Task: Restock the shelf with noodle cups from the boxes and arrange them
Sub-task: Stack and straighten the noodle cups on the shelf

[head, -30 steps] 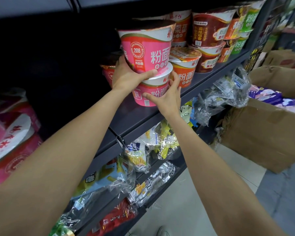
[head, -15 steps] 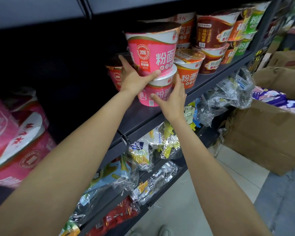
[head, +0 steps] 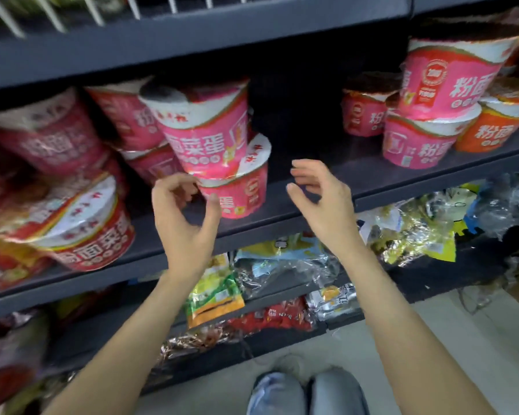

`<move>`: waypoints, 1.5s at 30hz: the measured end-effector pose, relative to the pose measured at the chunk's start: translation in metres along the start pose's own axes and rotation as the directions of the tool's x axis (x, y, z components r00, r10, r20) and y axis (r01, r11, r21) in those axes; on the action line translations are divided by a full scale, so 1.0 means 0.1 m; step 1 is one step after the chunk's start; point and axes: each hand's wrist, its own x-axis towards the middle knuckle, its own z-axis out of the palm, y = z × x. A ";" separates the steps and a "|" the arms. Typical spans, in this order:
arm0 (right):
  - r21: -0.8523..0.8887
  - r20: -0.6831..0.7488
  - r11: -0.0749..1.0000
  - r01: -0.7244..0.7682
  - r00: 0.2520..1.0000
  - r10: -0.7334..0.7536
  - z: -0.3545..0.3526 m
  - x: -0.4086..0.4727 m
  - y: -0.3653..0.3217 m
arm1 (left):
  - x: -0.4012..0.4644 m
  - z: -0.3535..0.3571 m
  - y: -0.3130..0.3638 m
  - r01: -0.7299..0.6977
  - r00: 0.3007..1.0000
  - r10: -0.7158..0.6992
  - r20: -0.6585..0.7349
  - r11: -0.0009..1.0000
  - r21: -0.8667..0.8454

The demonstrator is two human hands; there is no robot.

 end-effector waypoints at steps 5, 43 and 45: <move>0.024 0.084 0.996 -0.088 0.993 0.085 0.73 0.06 -0.24 | 0.42 -0.07 -0.46 0.485 0.863 -0.448 0.232 0.864 -0.134; 0.139 0.125 0.947 -0.289 0.954 0.273 -0.21 0.69 0.79 | 1.01 1.43 -0.11 0.429 0.828 -0.313 0.466 0.887 -0.168; 0.117 0.072 0.957 -0.266 0.963 0.259 -0.15 0.72 0.75 | 1.01 1.42 -0.12 0.430 0.835 -0.309 0.455 0.883 -0.188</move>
